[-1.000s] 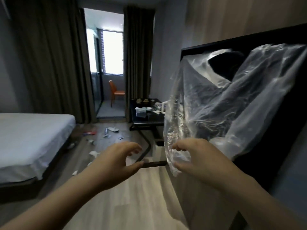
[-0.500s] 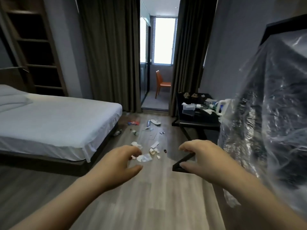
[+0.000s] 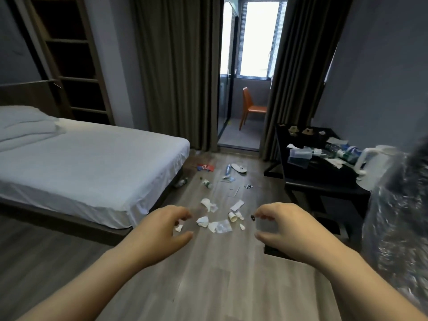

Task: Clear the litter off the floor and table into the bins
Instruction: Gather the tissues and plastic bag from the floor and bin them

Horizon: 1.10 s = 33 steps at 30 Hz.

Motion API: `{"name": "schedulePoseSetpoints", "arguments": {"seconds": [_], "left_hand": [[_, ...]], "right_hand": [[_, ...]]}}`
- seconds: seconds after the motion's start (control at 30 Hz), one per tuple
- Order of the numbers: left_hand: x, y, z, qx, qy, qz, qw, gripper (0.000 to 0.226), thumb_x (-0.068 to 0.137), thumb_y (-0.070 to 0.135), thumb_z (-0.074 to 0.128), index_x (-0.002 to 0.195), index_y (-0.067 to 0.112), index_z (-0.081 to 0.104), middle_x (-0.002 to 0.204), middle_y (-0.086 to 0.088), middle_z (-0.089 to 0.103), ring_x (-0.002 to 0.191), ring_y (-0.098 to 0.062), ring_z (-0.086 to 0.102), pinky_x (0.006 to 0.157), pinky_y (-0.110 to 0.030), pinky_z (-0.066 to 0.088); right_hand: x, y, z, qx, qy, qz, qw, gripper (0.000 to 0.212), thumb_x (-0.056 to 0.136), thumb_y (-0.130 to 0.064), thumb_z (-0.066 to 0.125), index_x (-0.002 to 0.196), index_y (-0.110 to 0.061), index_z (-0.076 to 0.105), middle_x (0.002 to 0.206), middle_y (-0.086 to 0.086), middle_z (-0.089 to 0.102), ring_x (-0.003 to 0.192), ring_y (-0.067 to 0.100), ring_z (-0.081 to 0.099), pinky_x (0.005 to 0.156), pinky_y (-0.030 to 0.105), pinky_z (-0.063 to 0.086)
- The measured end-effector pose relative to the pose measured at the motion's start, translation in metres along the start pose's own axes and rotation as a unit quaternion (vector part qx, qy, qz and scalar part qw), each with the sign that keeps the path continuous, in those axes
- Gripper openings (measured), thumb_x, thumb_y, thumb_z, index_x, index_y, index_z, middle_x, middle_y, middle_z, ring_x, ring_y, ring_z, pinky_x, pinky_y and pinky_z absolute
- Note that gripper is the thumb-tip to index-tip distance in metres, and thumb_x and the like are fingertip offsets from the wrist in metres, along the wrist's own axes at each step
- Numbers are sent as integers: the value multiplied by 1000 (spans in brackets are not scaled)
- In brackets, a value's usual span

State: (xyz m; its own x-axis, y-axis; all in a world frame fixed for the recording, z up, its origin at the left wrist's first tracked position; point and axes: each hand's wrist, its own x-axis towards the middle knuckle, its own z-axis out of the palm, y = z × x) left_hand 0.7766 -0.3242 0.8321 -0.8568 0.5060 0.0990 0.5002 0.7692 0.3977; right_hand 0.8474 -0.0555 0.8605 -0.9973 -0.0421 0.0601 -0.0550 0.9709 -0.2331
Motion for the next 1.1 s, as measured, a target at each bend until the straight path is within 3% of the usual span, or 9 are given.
{"name": "schedulePoseSetpoints", "arguments": {"seconds": [0.17,0.37,0.5,0.73,0.87,1.1], "left_hand": [[73,-68,-5,2,-20,-1,1000,40,84,45,61,122,31,56,117,15,58,102,0,57,91,-25,48],[158,-133,-8,-4,-62,11,998,39,86,45,60,123,31,55,121,14,56,106,-2,55,90,-21,46],[209,-167,5,-17,-79,9,997,39,85,43,61,121,29,57,119,13,58,102,-2,57,87,-20,45],[319,-214,33,-17,-108,-11,994,36,84,44,61,117,30,58,114,12,59,99,-3,57,85,-22,48],[398,-230,46,-18,-131,-28,991,38,84,44,62,118,29,58,115,9,59,100,-6,58,88,-26,48],[512,-255,74,-21,-172,-63,983,44,85,45,63,125,27,55,122,8,58,105,-7,57,90,-25,48]], "right_hand": [[91,-8,25,15,-20,29,999,38,80,-42,62,116,-33,61,112,-18,62,105,1,55,86,21,46],[185,-11,57,26,-52,77,995,43,79,-42,62,121,-34,59,116,-16,61,111,4,54,89,23,45],[237,0,77,41,-73,97,992,40,79,-41,65,117,-34,60,112,-15,62,104,3,56,86,23,47],[342,53,114,60,-111,124,984,44,78,-41,64,121,-32,60,110,-15,62,103,4,56,83,22,47],[419,93,124,72,-110,129,983,40,78,-36,63,117,-29,62,96,-14,57,94,8,56,74,23,43],[520,155,145,101,-163,150,970,40,79,-36,64,118,-28,60,112,-11,63,104,8,58,84,23,47]]}}
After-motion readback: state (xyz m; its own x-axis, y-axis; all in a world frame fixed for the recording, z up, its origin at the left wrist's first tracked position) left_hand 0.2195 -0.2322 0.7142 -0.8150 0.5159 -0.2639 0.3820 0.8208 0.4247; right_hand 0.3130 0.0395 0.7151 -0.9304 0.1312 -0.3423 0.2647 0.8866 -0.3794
